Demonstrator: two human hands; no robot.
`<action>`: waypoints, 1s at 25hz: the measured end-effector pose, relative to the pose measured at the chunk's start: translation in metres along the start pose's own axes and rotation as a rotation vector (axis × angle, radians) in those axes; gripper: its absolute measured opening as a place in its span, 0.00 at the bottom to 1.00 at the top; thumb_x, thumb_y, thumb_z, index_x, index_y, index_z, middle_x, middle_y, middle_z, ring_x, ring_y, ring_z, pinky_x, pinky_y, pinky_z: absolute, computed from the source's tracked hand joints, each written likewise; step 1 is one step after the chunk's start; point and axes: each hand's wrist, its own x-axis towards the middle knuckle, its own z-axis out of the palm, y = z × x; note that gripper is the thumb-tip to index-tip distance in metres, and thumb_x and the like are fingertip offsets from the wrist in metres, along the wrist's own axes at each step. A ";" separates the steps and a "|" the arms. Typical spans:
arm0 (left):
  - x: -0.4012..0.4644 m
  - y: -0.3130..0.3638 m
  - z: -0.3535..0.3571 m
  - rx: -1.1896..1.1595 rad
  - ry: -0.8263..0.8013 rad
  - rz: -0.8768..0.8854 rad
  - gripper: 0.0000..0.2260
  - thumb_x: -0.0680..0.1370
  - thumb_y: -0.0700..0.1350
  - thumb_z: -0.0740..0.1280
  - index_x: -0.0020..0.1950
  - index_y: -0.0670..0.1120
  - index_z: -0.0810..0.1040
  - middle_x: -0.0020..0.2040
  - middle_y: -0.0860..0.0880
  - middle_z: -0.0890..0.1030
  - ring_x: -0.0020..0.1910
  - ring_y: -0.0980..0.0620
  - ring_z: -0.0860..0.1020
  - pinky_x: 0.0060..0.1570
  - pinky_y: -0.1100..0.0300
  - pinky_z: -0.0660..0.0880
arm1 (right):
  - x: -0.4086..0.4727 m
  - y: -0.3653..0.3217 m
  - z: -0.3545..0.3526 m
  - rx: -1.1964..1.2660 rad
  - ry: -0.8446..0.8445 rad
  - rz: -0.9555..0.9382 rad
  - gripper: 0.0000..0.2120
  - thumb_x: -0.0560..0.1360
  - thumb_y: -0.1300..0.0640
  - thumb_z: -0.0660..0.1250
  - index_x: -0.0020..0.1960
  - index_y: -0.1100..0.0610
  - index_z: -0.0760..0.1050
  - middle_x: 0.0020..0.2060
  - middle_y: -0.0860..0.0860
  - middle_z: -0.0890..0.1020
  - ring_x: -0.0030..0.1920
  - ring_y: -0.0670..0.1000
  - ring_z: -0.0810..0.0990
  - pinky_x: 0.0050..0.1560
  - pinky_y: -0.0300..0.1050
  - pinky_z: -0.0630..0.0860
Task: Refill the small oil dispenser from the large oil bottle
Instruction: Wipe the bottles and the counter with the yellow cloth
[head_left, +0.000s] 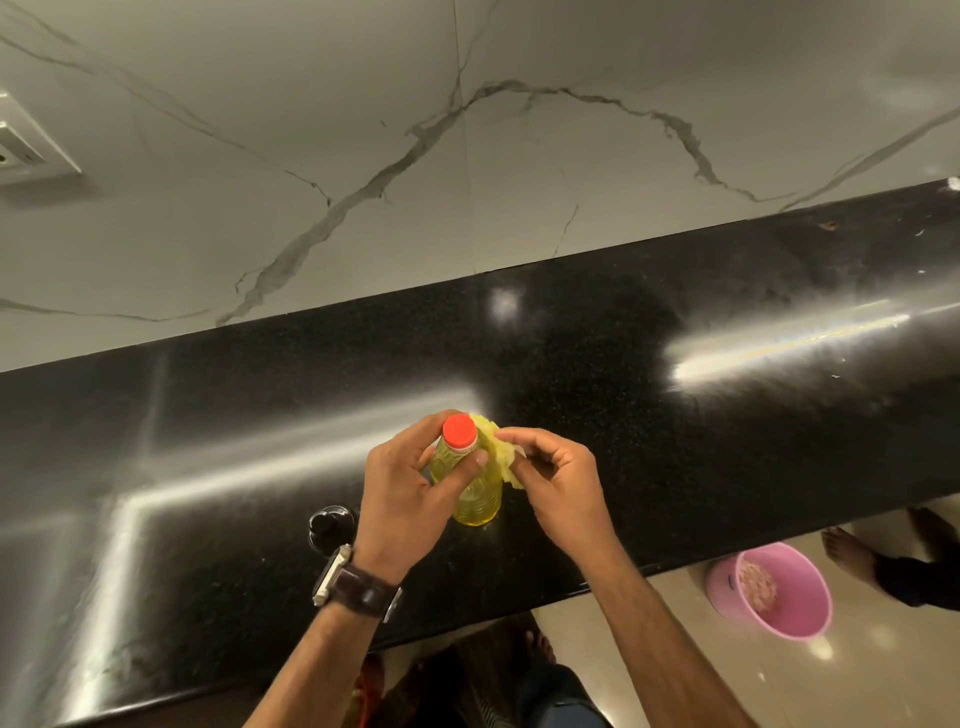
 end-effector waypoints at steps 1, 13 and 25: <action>0.001 0.001 -0.001 -0.011 -0.004 -0.005 0.15 0.75 0.46 0.76 0.61 0.54 0.83 0.55 0.58 0.86 0.58 0.56 0.83 0.57 0.60 0.80 | 0.000 0.011 0.003 -0.061 0.016 0.010 0.13 0.79 0.66 0.71 0.58 0.52 0.86 0.52 0.45 0.87 0.56 0.47 0.85 0.58 0.52 0.83; 0.000 0.000 -0.004 -0.081 -0.026 0.005 0.17 0.76 0.48 0.76 0.63 0.57 0.81 0.58 0.58 0.85 0.60 0.55 0.83 0.58 0.60 0.80 | 0.043 -0.009 -0.005 -0.147 -0.172 -0.108 0.17 0.76 0.72 0.69 0.52 0.54 0.88 0.52 0.47 0.88 0.56 0.44 0.85 0.61 0.43 0.81; 0.003 -0.005 -0.005 -0.089 -0.062 -0.023 0.17 0.76 0.43 0.76 0.64 0.51 0.82 0.58 0.55 0.86 0.61 0.51 0.83 0.60 0.51 0.81 | 0.001 0.008 0.003 0.187 0.036 0.074 0.06 0.77 0.67 0.73 0.51 0.58 0.83 0.48 0.51 0.88 0.51 0.50 0.87 0.51 0.44 0.83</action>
